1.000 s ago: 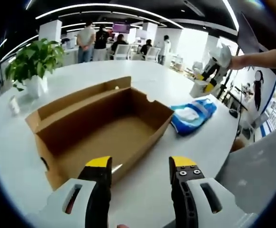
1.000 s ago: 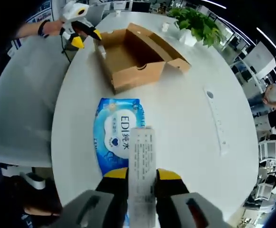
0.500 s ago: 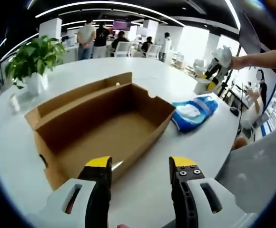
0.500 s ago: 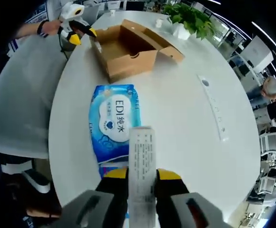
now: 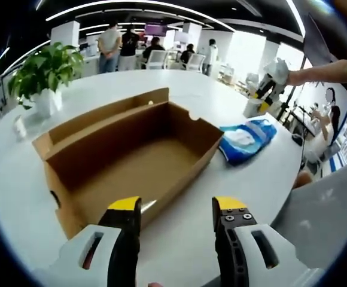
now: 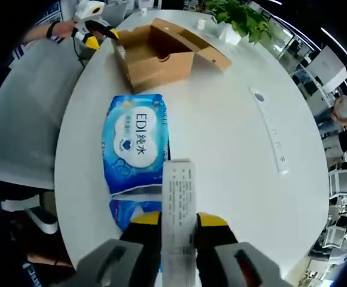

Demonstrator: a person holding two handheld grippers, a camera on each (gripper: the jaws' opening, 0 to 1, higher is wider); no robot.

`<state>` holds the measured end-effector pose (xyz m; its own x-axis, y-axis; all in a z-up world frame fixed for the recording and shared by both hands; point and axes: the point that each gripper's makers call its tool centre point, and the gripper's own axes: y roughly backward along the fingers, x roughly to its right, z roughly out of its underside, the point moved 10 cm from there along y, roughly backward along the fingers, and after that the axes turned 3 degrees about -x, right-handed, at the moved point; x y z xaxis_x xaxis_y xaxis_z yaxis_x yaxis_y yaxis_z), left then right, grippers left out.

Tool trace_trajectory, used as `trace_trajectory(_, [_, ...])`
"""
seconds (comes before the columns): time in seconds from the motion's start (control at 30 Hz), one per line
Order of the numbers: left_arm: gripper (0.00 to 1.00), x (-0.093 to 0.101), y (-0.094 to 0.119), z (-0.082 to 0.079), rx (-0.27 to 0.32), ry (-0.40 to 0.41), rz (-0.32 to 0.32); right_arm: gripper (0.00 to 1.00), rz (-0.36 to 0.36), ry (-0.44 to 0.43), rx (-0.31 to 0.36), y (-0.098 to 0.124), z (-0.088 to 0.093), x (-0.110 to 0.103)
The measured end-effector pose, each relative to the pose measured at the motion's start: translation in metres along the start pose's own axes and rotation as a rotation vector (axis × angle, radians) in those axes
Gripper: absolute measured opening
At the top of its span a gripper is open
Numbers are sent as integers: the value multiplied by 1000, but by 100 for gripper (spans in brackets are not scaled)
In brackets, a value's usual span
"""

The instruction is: Operate the shoe box by opening the lid, removing the specified soft item, and placing it in the target area until the item is outside and the box remains undamaged.

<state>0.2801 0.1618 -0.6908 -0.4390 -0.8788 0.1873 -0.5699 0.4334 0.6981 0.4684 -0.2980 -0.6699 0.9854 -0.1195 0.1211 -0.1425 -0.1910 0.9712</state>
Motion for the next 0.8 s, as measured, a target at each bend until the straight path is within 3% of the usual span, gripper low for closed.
trace_trajectory(0.43, [49,11,-2,-2,-3,-21,-4,17,-18,19,-5,-16,12,12])
trace_trajectory(0.8, [49,5,-1,3,-16,0,-28,17,-29,13,0,-29,20,17])
